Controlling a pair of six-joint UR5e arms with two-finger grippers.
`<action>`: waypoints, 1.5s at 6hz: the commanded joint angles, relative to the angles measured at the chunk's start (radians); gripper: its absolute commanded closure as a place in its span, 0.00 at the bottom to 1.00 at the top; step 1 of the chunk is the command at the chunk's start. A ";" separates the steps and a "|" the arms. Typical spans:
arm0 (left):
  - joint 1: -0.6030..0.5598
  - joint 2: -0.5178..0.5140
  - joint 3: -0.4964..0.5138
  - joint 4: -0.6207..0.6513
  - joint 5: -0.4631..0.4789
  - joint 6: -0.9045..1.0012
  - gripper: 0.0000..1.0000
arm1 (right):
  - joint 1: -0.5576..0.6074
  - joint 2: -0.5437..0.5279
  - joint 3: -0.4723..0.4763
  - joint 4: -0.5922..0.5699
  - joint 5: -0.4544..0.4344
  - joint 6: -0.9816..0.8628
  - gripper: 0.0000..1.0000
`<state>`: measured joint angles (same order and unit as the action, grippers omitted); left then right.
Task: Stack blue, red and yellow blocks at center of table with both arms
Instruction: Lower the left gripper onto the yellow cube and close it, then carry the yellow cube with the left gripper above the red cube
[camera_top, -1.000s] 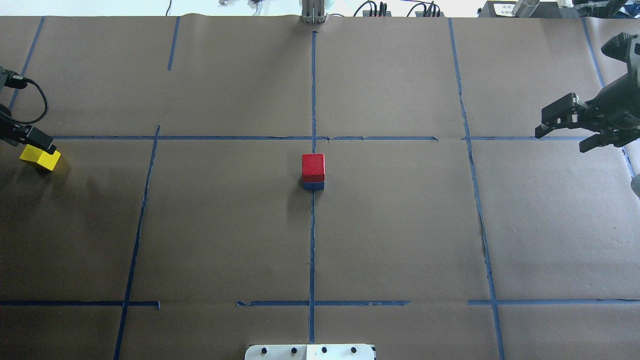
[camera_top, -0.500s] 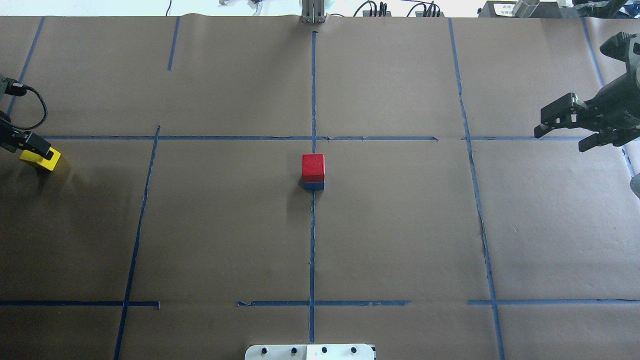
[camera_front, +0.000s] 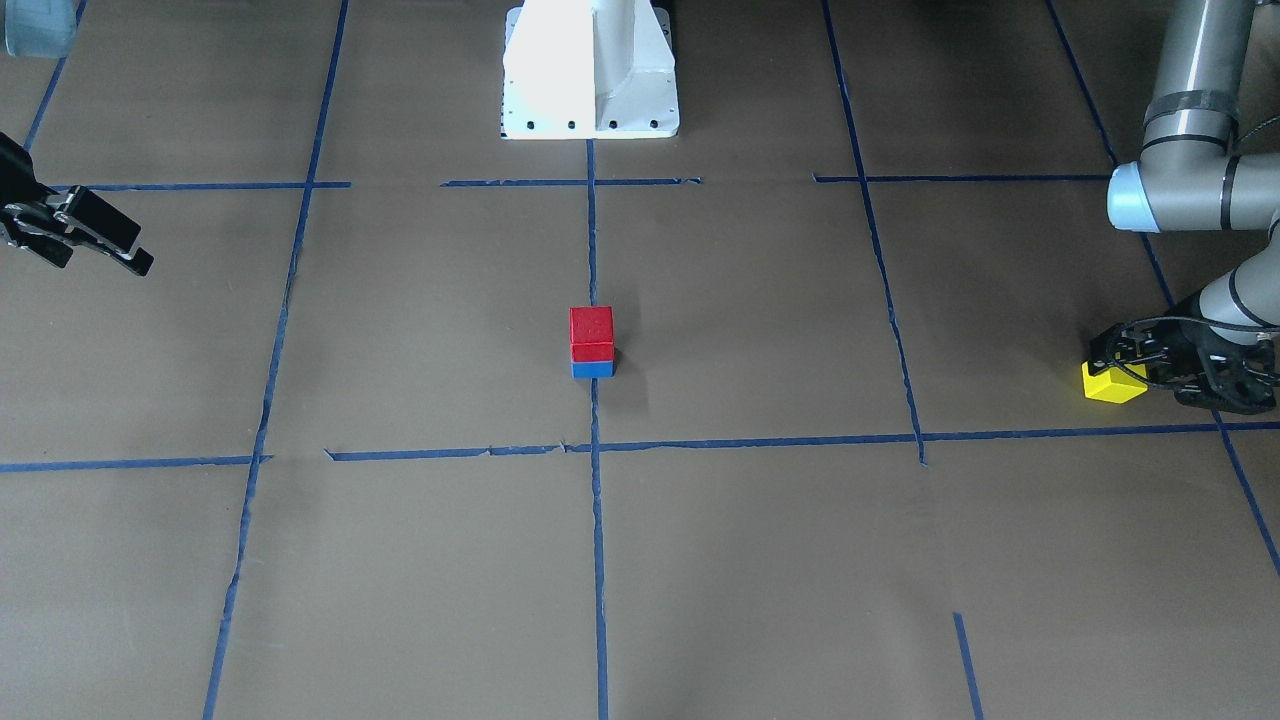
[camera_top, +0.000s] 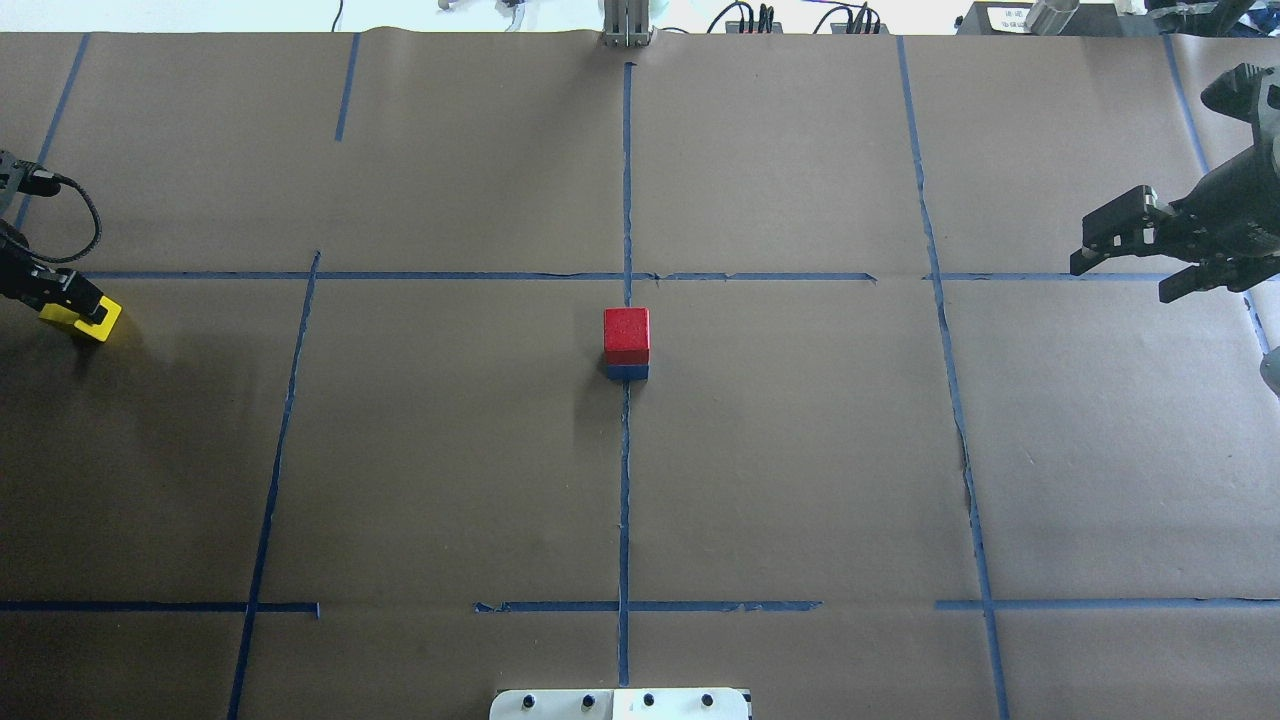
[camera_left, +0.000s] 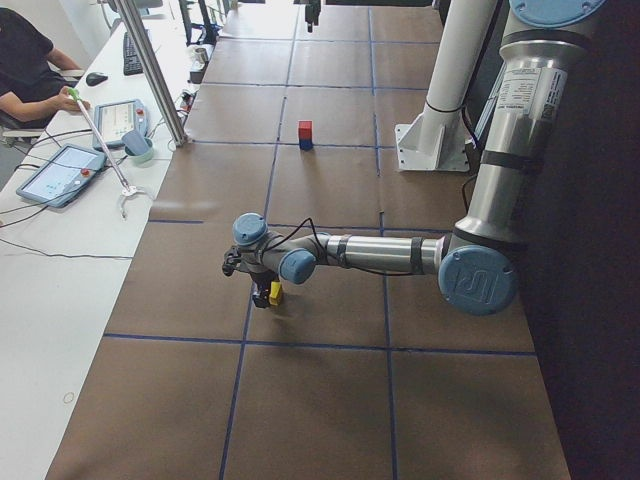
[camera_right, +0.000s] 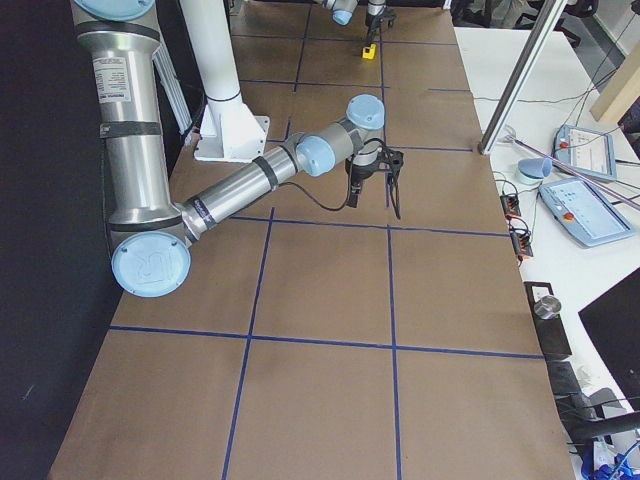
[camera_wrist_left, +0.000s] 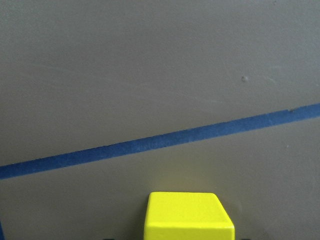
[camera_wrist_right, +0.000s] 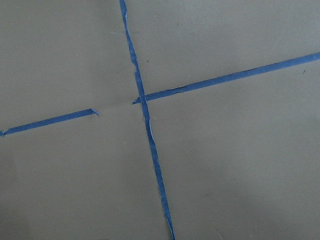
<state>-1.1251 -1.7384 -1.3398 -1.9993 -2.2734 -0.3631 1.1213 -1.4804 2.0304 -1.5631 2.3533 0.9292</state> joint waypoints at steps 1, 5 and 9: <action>0.004 -0.030 -0.005 0.008 -0.002 -0.005 0.97 | 0.000 -0.001 -0.001 0.000 -0.021 -0.003 0.00; 0.246 -0.305 -0.489 0.452 0.089 -0.515 1.00 | -0.002 0.006 -0.003 0.000 -0.022 -0.004 0.00; 0.481 -0.810 -0.206 0.648 0.235 -0.862 1.00 | -0.002 0.006 -0.003 0.000 -0.023 -0.004 0.00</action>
<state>-0.6570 -2.4469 -1.6548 -1.3595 -2.0453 -1.1867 1.1202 -1.4742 2.0271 -1.5631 2.3305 0.9250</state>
